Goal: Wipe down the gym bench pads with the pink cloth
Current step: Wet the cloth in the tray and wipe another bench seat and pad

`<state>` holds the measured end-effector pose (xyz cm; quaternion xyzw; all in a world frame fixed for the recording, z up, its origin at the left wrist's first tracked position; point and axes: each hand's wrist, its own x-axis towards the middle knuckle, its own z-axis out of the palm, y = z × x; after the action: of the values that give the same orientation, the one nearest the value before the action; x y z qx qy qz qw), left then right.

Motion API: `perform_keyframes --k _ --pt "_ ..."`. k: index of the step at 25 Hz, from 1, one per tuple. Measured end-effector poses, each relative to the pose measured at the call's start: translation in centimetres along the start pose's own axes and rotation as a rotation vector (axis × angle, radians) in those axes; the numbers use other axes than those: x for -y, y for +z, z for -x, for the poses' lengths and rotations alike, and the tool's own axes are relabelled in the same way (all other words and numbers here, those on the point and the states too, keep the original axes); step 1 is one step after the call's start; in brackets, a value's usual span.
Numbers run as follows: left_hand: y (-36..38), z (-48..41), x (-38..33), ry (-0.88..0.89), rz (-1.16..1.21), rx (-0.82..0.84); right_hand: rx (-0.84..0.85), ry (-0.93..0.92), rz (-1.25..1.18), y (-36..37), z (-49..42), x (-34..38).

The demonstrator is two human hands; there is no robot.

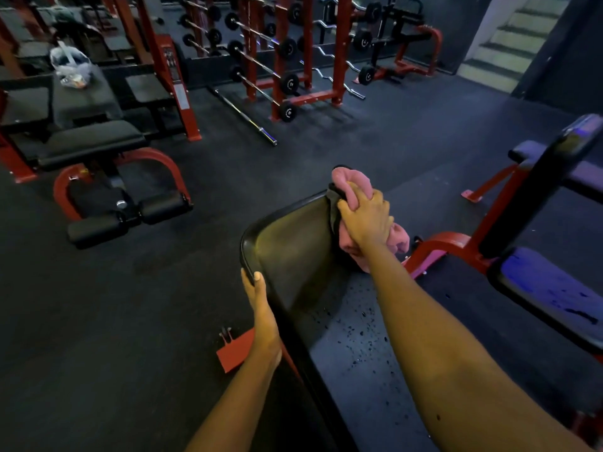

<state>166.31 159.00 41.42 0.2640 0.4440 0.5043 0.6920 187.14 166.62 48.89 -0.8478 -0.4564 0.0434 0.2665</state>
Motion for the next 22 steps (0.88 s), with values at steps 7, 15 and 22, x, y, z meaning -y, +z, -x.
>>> perform_keyframes --k 7,15,22 --pt "0.5 0.8 -1.0 0.119 -0.086 0.045 -0.039 -0.173 0.065 1.6 13.4 1.1" --pt "-3.2 1.0 1.1 -0.133 -0.115 0.149 -0.118 -0.283 0.194 3.5 25.2 -0.7" --pt "-1.7 7.2 6.0 -0.086 -0.199 0.076 -0.160 -0.010 0.079 2.1 17.8 -6.5"
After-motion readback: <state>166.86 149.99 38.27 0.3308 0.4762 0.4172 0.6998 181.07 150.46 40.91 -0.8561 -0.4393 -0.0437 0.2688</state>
